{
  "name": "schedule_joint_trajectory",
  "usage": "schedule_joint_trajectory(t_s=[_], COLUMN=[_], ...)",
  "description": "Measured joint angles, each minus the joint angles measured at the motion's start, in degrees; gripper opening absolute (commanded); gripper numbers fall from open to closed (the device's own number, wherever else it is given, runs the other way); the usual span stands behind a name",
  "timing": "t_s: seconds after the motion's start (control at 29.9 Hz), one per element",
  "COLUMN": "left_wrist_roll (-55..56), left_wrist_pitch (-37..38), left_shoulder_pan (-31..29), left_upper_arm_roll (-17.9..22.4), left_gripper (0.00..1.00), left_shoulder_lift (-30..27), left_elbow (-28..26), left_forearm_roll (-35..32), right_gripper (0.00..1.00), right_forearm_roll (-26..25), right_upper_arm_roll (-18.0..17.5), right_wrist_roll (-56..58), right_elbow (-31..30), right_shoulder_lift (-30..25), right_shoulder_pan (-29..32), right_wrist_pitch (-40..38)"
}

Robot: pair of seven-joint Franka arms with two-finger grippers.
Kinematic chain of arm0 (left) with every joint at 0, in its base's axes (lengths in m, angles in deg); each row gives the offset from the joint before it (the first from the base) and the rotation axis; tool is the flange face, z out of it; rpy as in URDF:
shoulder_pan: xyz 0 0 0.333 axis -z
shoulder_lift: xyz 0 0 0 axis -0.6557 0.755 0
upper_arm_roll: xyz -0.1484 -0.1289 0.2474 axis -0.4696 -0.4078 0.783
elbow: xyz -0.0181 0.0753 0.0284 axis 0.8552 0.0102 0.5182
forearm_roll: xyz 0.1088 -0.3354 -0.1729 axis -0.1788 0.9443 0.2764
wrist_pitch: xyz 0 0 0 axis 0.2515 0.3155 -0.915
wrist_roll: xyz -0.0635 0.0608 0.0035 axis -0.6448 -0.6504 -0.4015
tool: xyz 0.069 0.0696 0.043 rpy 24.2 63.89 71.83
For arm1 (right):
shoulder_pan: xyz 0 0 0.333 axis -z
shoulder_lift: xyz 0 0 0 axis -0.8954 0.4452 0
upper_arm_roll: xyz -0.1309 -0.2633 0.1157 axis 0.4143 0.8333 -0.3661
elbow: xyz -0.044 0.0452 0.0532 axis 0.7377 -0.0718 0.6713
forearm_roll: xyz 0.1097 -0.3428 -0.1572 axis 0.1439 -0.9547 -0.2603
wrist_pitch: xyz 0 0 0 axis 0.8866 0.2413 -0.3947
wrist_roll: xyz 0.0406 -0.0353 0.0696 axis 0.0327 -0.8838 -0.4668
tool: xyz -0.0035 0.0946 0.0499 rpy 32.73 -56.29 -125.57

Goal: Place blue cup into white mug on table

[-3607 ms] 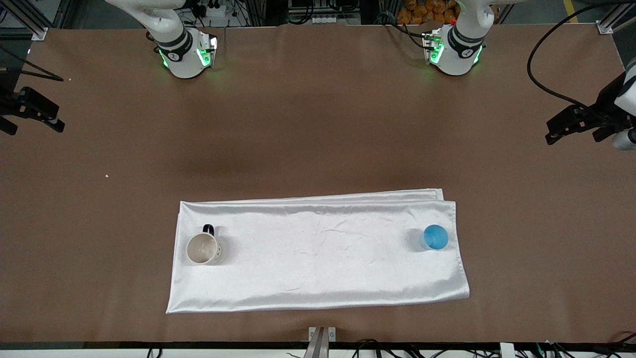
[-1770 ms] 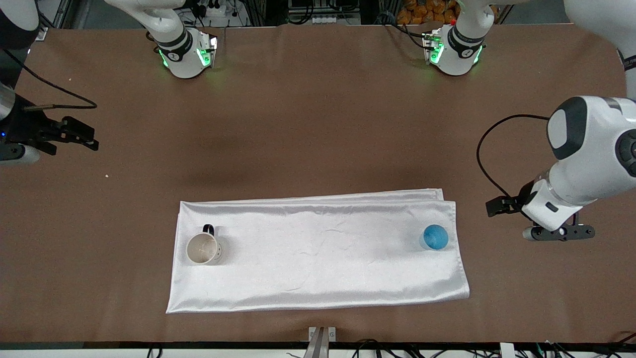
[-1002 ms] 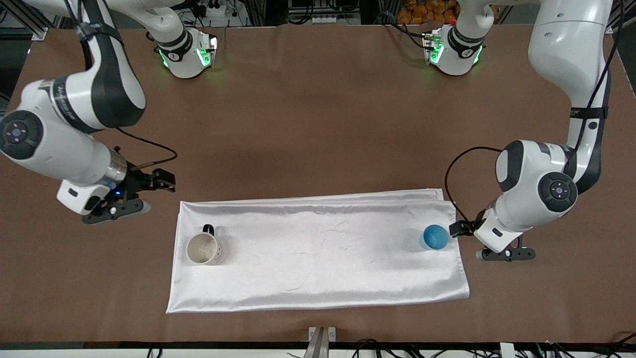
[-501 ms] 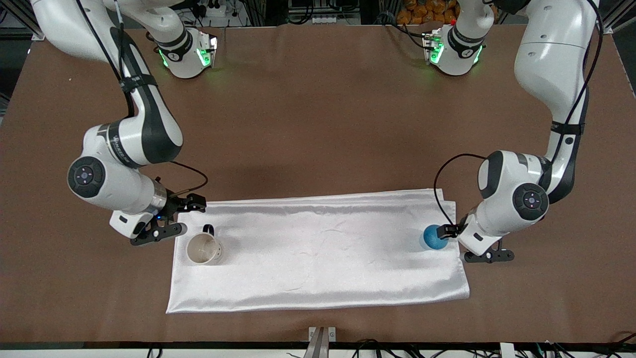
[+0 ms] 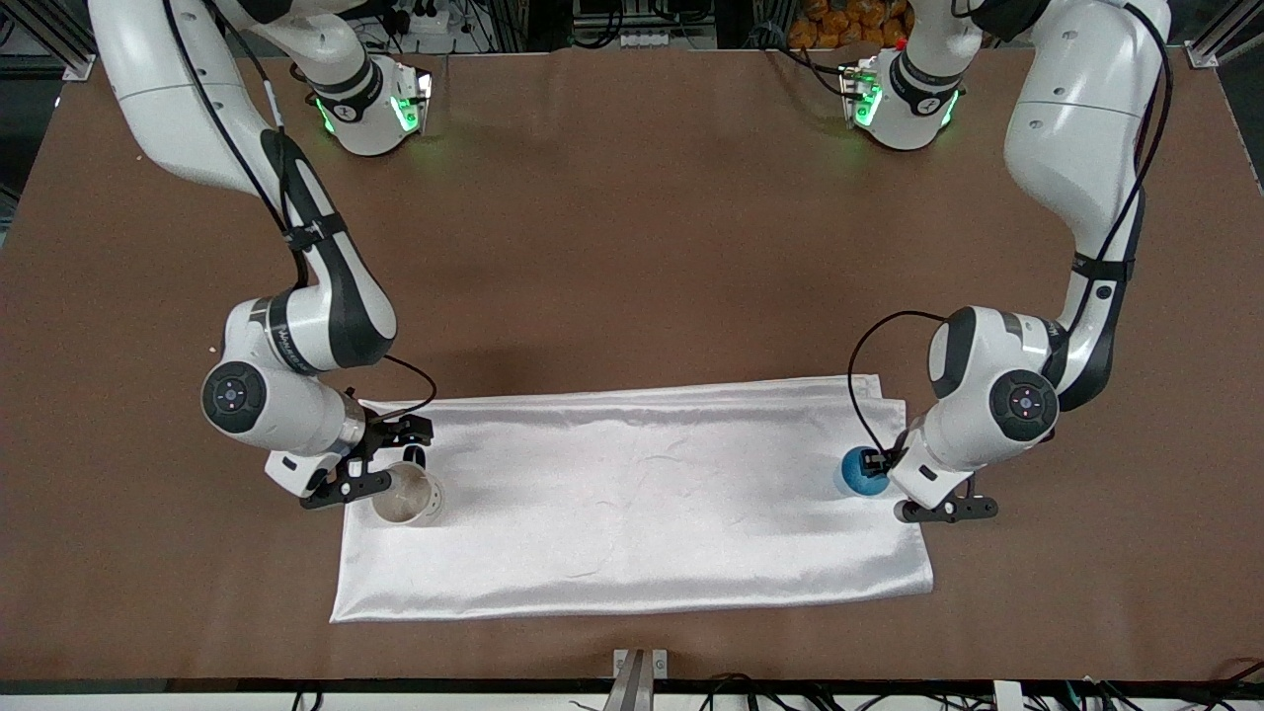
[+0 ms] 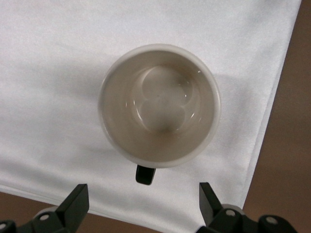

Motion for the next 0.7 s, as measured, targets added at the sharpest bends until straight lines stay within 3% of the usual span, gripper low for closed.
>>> schedule_joint_trajectory(t_s=[0.27,0.7], left_wrist_roll=[3.3,3.9], left_wrist_pitch=[-0.5,-0.8], left_shoulder_pan=[1.4,1.5], left_upper_arm_roll=[0.0,0.2], left_gripper=[0.0,0.0], left_shoulder_lift=[0.9,1.1], left_elbow=[0.0,0.3], left_forearm_roll=[-2.5,-3.0], right_gripper=[1.0,1.0], right_forearm_roll=[0.0,0.0], right_upper_arm_roll=[0.2,0.3], right_wrist_roll=[-1.3,-9.4], right_elbow=[0.4,3.7], right_shoulder_lift=[1.6,6.2], right_shoulder_pan=[0.0,0.0], right_wrist_pitch=[1.7,2.9])
